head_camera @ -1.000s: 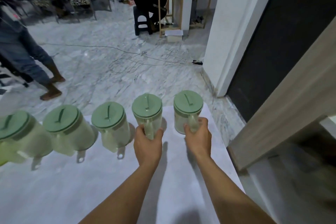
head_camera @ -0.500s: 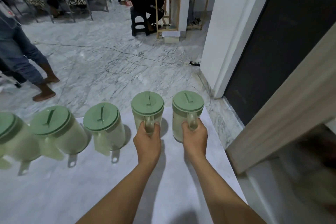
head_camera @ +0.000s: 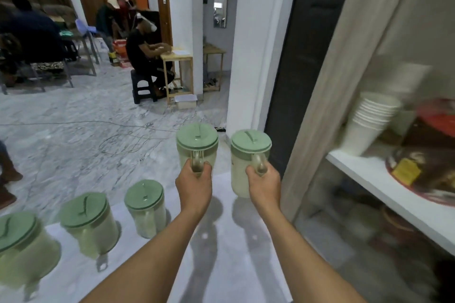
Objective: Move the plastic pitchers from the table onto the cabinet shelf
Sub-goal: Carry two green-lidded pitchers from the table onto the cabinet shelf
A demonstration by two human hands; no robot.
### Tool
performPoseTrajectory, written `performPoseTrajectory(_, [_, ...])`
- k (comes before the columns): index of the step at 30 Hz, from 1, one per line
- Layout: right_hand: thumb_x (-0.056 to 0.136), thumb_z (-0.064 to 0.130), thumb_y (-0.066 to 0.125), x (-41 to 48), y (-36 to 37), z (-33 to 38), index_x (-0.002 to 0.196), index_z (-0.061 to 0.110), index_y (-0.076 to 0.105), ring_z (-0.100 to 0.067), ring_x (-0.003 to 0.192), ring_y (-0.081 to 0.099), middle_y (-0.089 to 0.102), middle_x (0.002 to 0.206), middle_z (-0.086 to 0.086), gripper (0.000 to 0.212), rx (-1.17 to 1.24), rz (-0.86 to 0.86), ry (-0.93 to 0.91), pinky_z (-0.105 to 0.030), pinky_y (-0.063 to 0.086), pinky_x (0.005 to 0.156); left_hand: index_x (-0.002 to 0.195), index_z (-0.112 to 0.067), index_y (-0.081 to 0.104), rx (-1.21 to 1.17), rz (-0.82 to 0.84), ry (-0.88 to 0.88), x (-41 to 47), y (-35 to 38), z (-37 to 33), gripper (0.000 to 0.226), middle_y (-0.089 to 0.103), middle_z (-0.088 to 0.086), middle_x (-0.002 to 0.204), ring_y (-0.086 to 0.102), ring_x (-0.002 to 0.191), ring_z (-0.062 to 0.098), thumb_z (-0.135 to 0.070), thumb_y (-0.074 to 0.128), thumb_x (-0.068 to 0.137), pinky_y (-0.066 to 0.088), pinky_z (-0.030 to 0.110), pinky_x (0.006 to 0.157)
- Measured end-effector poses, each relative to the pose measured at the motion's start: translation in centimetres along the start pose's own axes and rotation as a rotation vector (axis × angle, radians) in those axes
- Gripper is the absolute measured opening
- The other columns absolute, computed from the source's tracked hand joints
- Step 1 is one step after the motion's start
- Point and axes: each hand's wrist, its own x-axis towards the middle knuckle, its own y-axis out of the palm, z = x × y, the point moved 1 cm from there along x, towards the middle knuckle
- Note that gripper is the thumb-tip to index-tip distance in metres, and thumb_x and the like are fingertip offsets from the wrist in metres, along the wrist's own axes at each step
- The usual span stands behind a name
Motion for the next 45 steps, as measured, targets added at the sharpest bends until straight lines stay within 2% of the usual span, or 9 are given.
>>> performPoseTrajectory(3, [0.086,0.009,0.064,-3.3,-2.7,3.5,0.069,0.017,0.053,-0.008,0.052,0.045,0.053,0.061,0.003,0.021,0.007,-0.113,-0.034,-0.018,0.036,0.048,0.08,-0.011,0.06,-0.022,0.103,0.053,-2.2,-1.8,-3.4,0.016,0.067,0.009,0.074,0.066,0.075,0.027,-0.025,0.059,0.088,0.046,0.03,0.063])
performPoseTrajectory(8, [0.085,0.014,0.065,-10.0,-7.8,8.8,0.064,0.02,0.049,-0.012,0.051,0.042,0.049,0.056,0.006,0.027,0.011,-0.29,-0.04,-0.028,0.035,0.052,0.082,0.001,0.061,-0.094,0.234,0.133,-6.7,-5.8,-9.0,0.02,0.067,0.017,0.076,0.063,0.075,0.031,-0.019,0.058,0.086,0.043,0.029,0.057])
performPoseTrajectory(14, [0.087,0.017,0.065,-17.5,-14.9,14.9,0.083,0.015,0.063,-0.013,0.065,0.057,0.062,0.071,0.004,0.005,-0.045,-0.486,-0.103,-0.031,0.043,0.062,0.077,-0.01,0.062,-0.14,0.379,0.21,-12.2,-8.1,-15.4,0.016,0.067,0.009,0.069,0.065,0.072,0.028,-0.022,0.059,0.086,0.047,0.032,0.061])
performPoseTrajectory(20, [0.085,0.018,0.065,-25.2,-22.7,19.4,0.079,0.017,0.062,-0.019,0.068,0.058,0.065,0.073,0.0,0.008,-0.08,-0.63,-0.173,-0.03,0.042,0.061,0.075,-0.009,0.06,-0.197,0.504,0.336,-20.0,-10.2,-21.2,0.017,0.062,0.007,0.065,0.056,0.062,0.018,-0.02,0.058,0.087,0.039,0.026,0.053])
performPoseTrajectory(26, [0.085,0.021,0.067,-34.0,-30.2,22.1,0.085,0.01,0.068,-0.023,0.072,0.063,0.071,0.079,-0.006,0.011,-0.137,-0.778,-0.187,-0.033,0.047,0.067,0.082,-0.011,0.065,-0.268,0.589,0.385,-29.1,-12.1,-25.2,0.013,0.061,-0.004,0.07,0.054,0.064,0.006,-0.02,0.06,0.089,0.037,0.023,0.054])
performPoseTrajectory(32, [0.087,0.02,0.066,-42.4,-37.3,23.6,0.083,0.016,0.066,-0.02,0.069,0.063,0.07,0.078,-0.004,0.006,-0.155,-0.894,-0.195,-0.031,0.048,0.063,0.079,-0.008,0.065,-0.332,0.73,0.39,-38.4,-13.5,-28.0,0.017,0.063,-0.001,0.068,0.058,0.067,0.019,-0.023,0.06,0.084,0.046,0.032,0.065])
performPoseTrajectory(35, [0.086,0.018,0.064,-46.3,-40.2,24.0,0.073,0.017,0.059,-0.014,0.057,0.051,0.058,0.063,0.003,0.014,-0.172,-0.95,-0.198,-0.029,0.039,0.056,0.071,-0.009,0.06,-0.345,0.795,0.403,-42.8,-14.1,-29.1,0.019,0.061,0.002,0.065,0.055,0.064,0.02,-0.024,0.06,0.082,0.041,0.031,0.059])
performPoseTrajectory(38, [0.086,0.019,0.064,-49.4,-43.0,23.8,0.078,0.013,0.064,-0.016,0.061,0.054,0.062,0.068,0.0,0.01,-0.192,-1.008,-0.172,-0.029,0.04,0.059,0.064,-0.015,0.054,-0.339,0.862,0.431,-47.0,-14.6,-29.8,0.024,0.056,-0.002,0.061,0.049,0.056,0.012,-0.021,0.06,0.085,0.033,0.026,0.05])
performPoseTrajectory(45, [0.086,0.021,0.063,-53.7,-49.8,23.2,0.083,0.012,0.064,-0.015,0.063,0.055,0.064,0.073,-0.001,0.009,-0.212,-1.144,-0.149,-0.028,0.038,0.056,0.075,-0.01,0.064,-0.384,1.03,0.409,-54.7,-12.3,-30.8,0.02,0.06,0.001,0.065,0.053,0.06,0.014,-0.023,0.06,0.088,0.036,0.028,0.053])
